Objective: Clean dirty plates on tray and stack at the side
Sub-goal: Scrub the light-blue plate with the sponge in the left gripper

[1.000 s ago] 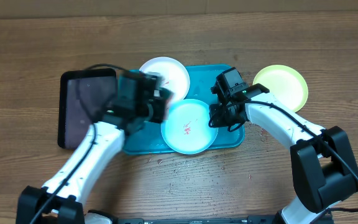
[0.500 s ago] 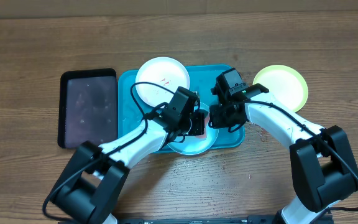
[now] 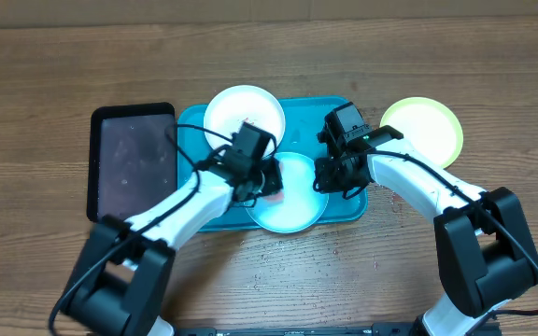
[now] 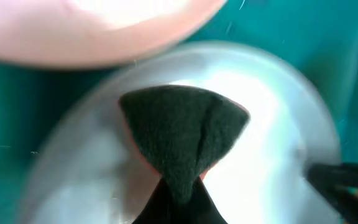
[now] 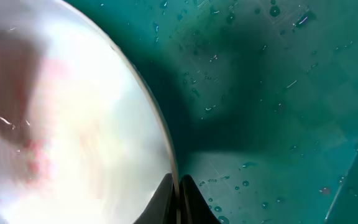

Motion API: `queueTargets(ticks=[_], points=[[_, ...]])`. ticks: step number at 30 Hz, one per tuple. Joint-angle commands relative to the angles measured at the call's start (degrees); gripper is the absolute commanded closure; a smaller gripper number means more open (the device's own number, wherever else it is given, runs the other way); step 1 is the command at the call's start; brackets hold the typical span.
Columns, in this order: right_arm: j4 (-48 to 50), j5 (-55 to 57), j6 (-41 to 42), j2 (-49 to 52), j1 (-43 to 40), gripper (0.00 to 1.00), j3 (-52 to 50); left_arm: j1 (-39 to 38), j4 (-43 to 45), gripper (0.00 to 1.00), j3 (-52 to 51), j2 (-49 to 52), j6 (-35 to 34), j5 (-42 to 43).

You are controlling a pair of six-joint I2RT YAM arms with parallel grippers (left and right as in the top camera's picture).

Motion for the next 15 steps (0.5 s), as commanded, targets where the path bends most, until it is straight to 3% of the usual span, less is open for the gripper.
queueTargets(ticks=[1, 7, 15], points=[[0.02, 0.44, -0.72, 0.33, -0.11, 0.96, 1.36, -1.31, 1.31, 0.96, 0.39, -4.46, 0.85, -0.85], [0.04, 0.44, -0.72, 0.33, -0.11, 0.96, 1.36, -6.95, 4.63, 0.96, 0.39, -2.82, 0.59, -1.2], [0.02, 0.44, -0.72, 0.33, -0.11, 0.96, 1.36, -7.52, 4.76, 0.96, 0.39, 3.93, -0.9, -0.92]])
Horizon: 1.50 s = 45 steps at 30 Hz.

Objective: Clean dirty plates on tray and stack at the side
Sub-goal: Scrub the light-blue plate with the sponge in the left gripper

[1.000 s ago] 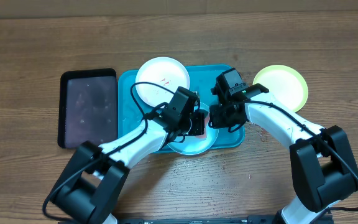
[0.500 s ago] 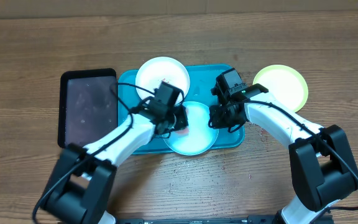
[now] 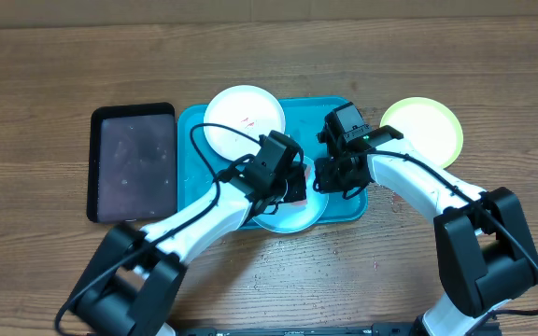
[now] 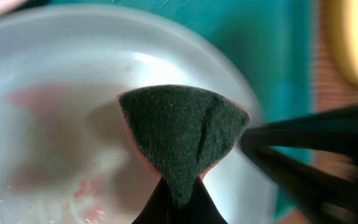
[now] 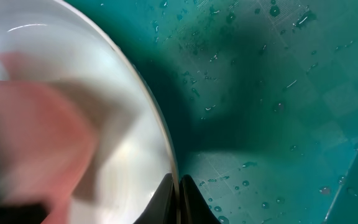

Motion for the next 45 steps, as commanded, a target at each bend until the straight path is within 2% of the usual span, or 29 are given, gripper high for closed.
queueTargets(ticks=[1, 15, 25, 30, 35, 45], points=[[0.07, 0.42, -0.7, 0.33, -0.11, 0.96, 1.36, 0.52, -0.24, 0.96, 0.39, 2.78, -1.27, -0.17], [0.07, 0.42, -0.7, 0.33, -0.11, 0.96, 1.36, 7.48, -8.07, 0.96, 0.55, 0.17, -4.83, -3.63], [0.13, 0.44, -0.7, 0.33, -0.11, 0.96, 1.36, 4.17, -4.92, 0.96, 0.57, -7.37, 1.4, -1.77], [0.11, 0.44, -0.7, 0.33, -0.11, 0.96, 1.36, 0.13, -4.11, 0.96, 0.55, -4.24, -2.03, -5.38], [0.11, 0.44, -0.7, 0.33, -0.11, 0.96, 1.36, -0.39, -4.13, 0.96, 0.55, 0.59, -3.82, -4.68], [-0.13, 0.44, -0.7, 0.33, -0.11, 0.96, 1.36, 5.22, -7.52, 0.96, 0.57, 1.2, -5.95, -4.26]])
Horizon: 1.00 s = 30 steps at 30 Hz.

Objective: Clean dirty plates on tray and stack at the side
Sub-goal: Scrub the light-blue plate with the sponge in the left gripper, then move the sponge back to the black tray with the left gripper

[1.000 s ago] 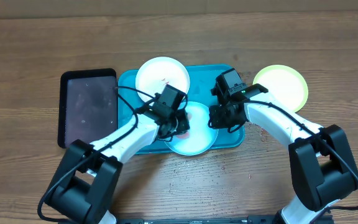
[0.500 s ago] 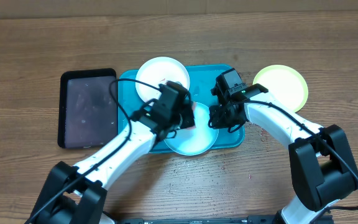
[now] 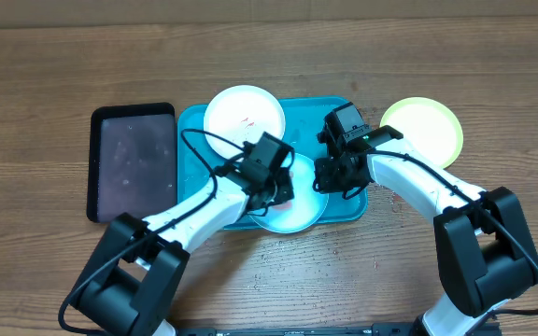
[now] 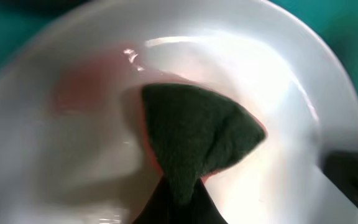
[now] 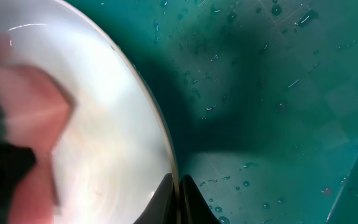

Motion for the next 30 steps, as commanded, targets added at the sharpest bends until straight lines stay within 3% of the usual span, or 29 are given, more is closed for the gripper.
queueTargets(ticks=[1, 10, 13, 19, 26, 30], points=[[-0.17, 0.5, -0.72, 0.24, -0.11, 0.96, 1.36, 3.02, -1.9, 0.96, 0.37, -0.76, -1.44, -0.81], [-0.15, 1.62, -0.7, 0.24, -0.15, 0.96, 1.36, 4.55, -4.52, 0.96, 0.83, -10.8, 11.21, -1.92], [-0.11, 1.99, -0.68, 0.24, -0.15, 0.96, 1.36, 5.4, -6.75, 0.96, 0.83, -14.99, 11.74, -4.9], [-0.2, 2.38, -0.68, 0.24, -0.15, 0.96, 1.36, 16.15, -16.55, 0.96, 0.81, -21.66, 16.5, -10.32], [-0.39, 1.07, -1.38, 0.11, -0.15, 0.96, 1.57, 27.54, -17.18, 0.96, 0.74, -20.48, 37.77, -9.84], [-1.11, 1.11, -1.62, -1.64, -0.15, 0.96, 2.73, 32.41, -16.63, 0.96, 0.74, -18.32, 40.44, -10.03]])
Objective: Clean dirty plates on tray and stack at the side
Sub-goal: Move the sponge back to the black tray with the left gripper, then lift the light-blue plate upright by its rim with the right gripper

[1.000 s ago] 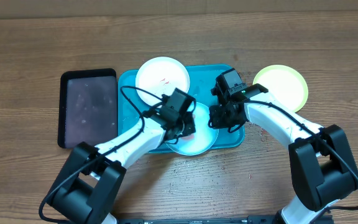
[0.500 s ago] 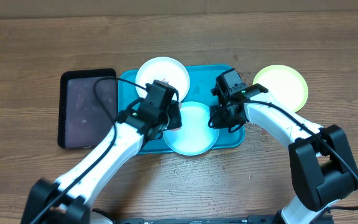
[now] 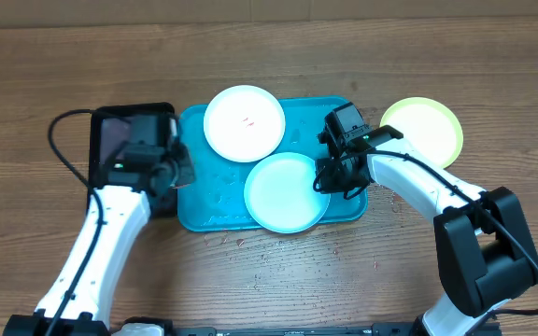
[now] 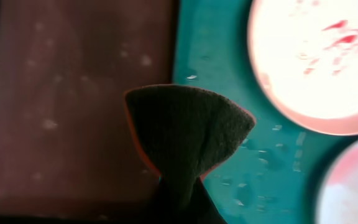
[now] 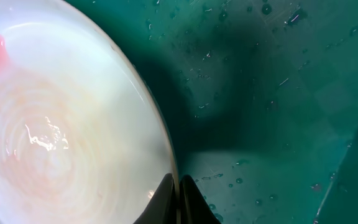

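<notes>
The teal tray holds two plates. A white plate at the back carries red stains, also clear in the left wrist view. The pale front plate shows only a faint pink smear. My right gripper is shut on that plate's right rim. My left gripper is shut on a dark green sponge with a pink underside, held over the tray's left edge beside the dark tray.
A dark rectangular tray with wet spots lies left of the teal tray. A yellow-green plate sits on the wooden table at the right. Water drops dot the teal tray floor.
My left gripper, still holding the sponge, has moved off the front plate to the tray's left edge by the dark tray. The right gripper still grips the plate's rim, unmoved.
The sponge was pressed on the front plate at all three earlier moments, first at its left part, then toward the right, then back near the middle, while my right gripper held the rim. Now the sponge is off the plate, which shows only a faint pink trace.
</notes>
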Motion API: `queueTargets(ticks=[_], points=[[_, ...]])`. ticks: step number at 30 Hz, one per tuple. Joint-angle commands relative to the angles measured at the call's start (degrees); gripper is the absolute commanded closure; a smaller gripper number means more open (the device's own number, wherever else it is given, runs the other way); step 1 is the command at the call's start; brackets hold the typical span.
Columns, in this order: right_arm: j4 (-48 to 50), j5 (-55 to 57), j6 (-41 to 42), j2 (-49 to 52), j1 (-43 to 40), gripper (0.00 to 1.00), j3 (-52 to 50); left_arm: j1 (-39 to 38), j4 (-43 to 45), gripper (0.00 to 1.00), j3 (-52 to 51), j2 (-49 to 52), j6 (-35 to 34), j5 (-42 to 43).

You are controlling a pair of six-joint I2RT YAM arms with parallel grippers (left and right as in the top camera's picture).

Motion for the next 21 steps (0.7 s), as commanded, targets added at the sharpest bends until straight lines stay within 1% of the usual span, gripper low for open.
queueTargets(ticks=[1, 7, 12, 14, 21], points=[[-0.52, 0.2, -1.53, -2.47, -0.15, 0.96, 2.73, 4.33, 0.76, 0.96, 0.59, 2.64, 8.11, -0.98], [-1.42, 7.15, -1.53, -8.2, -0.07, 0.96, 3.45, 8.59, 4.61, 0.96, 0.59, 8.98, 8.11, -0.9], [-1.36, 15.39, -1.79, -12.07, 0.48, 0.96, 3.45, 9.49, 7.96, 0.96, 0.59, 13.84, 8.13, -0.94], [-1.11, 18.03, -3.3, -13.09, 1.18, 0.96, 3.45, 9.49, 9.35, 0.96, 0.59, 15.08, 8.59, -0.94], [0.24, 42.38, -4.31, -14.97, 8.48, 0.96, 3.45, 9.49, 12.09, 0.94, 0.59, 16.26, 11.65, -2.19]])
